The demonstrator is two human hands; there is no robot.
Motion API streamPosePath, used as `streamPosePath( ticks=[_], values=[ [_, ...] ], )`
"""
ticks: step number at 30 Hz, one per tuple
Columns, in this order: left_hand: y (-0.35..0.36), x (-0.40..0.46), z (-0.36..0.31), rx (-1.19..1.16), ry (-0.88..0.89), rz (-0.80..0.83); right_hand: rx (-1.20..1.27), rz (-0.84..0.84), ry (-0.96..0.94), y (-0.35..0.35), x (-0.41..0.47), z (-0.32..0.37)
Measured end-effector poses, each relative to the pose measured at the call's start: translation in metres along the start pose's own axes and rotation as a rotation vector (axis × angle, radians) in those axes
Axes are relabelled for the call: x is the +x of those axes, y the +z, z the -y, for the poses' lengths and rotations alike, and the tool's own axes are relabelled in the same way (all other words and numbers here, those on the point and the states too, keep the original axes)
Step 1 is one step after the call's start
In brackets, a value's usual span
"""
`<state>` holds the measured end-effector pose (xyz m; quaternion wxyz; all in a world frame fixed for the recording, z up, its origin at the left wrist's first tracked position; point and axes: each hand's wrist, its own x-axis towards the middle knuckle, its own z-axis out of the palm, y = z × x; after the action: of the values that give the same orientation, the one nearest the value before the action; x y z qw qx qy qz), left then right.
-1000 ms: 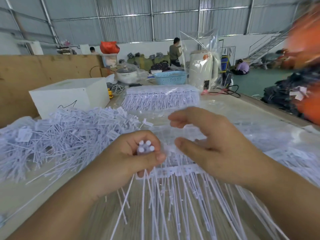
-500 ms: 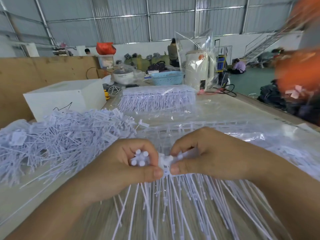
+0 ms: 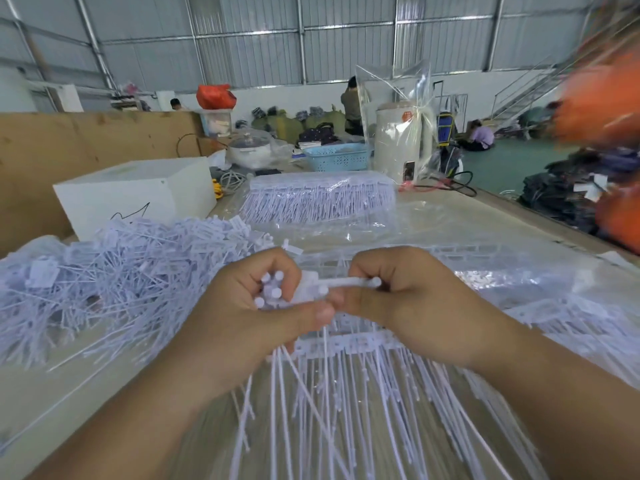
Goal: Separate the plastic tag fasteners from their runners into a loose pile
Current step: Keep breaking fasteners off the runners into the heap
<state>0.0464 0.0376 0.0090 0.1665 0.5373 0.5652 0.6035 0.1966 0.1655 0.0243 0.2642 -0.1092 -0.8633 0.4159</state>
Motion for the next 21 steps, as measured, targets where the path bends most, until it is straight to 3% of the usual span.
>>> streamPosePath(
  ticks=[4,8,13,18,21],
  values=[
    [0.018,0.0,0.0,0.077,0.054,-0.28,0.156,-0.169,0.01,0.012,0.001,0.0],
    [0.026,-0.002,-0.001,0.043,0.066,-0.37,0.209,-0.273,-0.012,0.029,0.0,0.0],
    [0.012,0.0,-0.004,-0.195,-0.044,-0.431,0.322,-0.514,0.061,0.005,0.007,-0.005],
    [0.009,0.0,-0.002,-0.121,-0.059,-0.193,0.261,-0.055,-0.085,-0.003,0.003,-0.011],
    [0.011,-0.001,-0.001,-0.136,-0.075,-0.054,0.279,0.077,-0.092,-0.001,0.002,-0.011]
  ],
)
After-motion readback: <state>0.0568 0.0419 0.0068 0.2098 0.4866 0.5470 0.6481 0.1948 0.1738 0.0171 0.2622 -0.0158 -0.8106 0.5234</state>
